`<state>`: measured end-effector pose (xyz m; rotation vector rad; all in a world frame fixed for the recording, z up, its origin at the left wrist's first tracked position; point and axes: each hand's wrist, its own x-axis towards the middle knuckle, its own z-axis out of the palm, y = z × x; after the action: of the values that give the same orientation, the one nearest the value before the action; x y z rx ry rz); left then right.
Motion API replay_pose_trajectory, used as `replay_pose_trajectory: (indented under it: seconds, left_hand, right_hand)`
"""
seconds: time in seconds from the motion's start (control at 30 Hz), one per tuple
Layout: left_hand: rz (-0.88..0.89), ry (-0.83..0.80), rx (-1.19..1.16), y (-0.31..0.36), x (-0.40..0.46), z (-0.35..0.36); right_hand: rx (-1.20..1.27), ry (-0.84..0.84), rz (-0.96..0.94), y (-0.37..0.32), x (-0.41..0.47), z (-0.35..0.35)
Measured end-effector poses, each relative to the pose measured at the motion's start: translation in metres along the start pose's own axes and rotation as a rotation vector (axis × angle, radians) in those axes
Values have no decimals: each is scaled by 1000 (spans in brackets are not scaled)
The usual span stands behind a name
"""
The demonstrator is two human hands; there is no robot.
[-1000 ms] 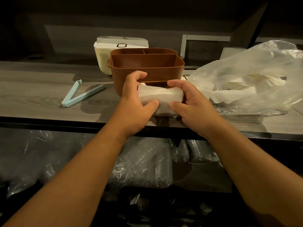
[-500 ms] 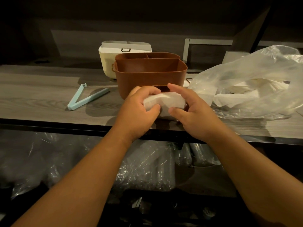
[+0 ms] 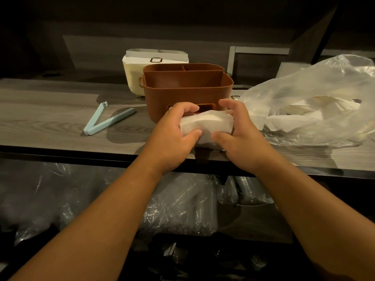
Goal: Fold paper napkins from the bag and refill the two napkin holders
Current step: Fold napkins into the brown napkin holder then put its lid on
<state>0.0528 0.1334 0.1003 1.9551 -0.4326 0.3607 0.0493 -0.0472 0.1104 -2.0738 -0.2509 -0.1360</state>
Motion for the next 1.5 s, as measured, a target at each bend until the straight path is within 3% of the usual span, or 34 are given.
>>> replay_pose_trajectory:
  seconds: [0.17, 0.33, 0.57, 0.97, 1.3, 1.5]
  left_hand:
    - [30, 66, -37, 0, -2, -1]
    - [-4, -25, 0, 1, 0, -1]
    - [-4, 9, -94, 4, -3, -3]
    - [-42, 46, -43, 2, 0, -2]
    - [-20, 102, -86, 1, -2, -3]
    - [-69, 12, 45, 1, 2, 1]
  right_hand:
    - [152, 65, 49, -11, 4, -4]
    - [215, 87, 127, -12, 5, 5]
    - [260, 84, 125, -19, 8, 15]
    - [229, 60, 266, -19, 17, 9]
    - [275, 153, 109, -19, 8, 11]
    - [195, 102, 117, -16, 8, 10]
